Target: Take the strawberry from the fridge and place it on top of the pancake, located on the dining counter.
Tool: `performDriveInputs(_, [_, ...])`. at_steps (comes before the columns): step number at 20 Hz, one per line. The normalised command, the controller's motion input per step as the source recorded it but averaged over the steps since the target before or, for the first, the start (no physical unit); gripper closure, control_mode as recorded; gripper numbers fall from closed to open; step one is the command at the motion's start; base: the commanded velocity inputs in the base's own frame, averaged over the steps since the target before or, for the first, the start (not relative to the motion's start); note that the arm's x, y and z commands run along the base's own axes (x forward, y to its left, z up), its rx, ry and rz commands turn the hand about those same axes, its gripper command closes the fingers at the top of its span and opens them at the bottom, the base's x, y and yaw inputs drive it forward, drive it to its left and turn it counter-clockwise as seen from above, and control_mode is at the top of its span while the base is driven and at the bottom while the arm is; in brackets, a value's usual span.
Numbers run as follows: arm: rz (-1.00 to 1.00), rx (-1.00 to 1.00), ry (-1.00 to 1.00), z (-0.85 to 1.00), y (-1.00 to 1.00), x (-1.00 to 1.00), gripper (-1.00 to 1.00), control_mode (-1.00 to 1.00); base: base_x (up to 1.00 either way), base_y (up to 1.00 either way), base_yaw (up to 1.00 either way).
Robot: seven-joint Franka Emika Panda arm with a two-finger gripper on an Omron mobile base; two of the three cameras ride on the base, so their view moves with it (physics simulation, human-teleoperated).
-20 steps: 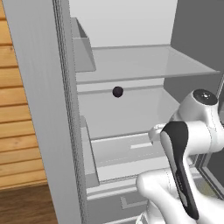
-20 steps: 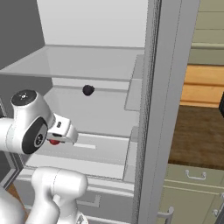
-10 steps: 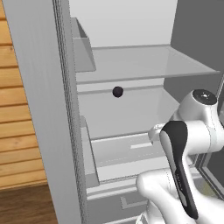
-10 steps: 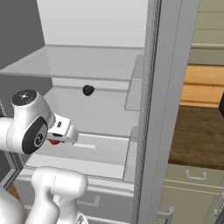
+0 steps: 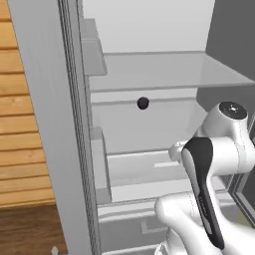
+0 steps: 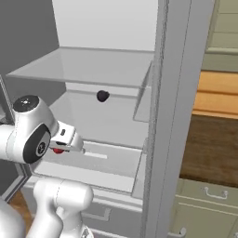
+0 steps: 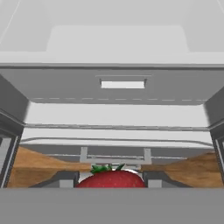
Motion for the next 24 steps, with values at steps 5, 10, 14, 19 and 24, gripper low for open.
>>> performDriveInputs(5, [0.00,0.00,0.00,0.00,0.00,0.00,1.00,1.00,-0.09,-0.04,0.56])
performDriveInputs(10, [0.00,0.00,0.00,0.00,0.00,0.00,1.00,1.00,-0.42,-0.01,0.78])
performDriveInputs(14, [0.00,0.00,0.00,0.00,0.00,0.00,1.00,1.00,-0.60,0.00,0.78])
performDriveInputs(19, [0.00,0.00,0.00,0.00,0.00,0.00,1.00,1.00,-0.87,0.15,0.66])
performDriveInputs(24, [0.00,0.00,0.00,0.00,0.00,0.00,1.00,1.00,-0.83,0.05,0.66])
